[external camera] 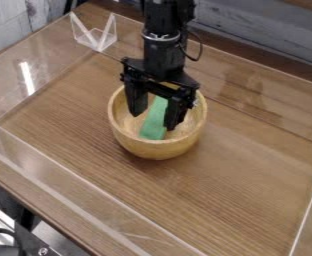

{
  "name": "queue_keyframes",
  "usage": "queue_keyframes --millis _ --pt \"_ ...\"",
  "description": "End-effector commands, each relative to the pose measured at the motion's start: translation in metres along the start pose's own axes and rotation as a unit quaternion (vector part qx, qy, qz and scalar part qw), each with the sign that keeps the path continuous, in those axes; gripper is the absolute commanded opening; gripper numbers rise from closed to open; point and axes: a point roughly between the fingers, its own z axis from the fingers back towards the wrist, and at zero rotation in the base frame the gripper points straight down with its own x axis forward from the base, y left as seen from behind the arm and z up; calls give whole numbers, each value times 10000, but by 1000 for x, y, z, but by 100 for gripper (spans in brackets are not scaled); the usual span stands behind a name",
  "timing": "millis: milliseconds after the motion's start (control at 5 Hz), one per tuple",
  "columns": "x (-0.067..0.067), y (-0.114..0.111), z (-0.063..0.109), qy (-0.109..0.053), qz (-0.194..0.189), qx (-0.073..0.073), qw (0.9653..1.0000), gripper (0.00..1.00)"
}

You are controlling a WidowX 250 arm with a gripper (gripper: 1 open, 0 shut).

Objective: Remove the green block from inside the brown bowl and put it on the table

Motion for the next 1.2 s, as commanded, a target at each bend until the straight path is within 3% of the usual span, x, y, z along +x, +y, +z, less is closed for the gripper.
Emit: queue_keyframes --millis 0,1000 --pt "5 4 10 -212 -26 -28 9998 100" --pt "12 11 10 -262 -133 -190 9994 100"
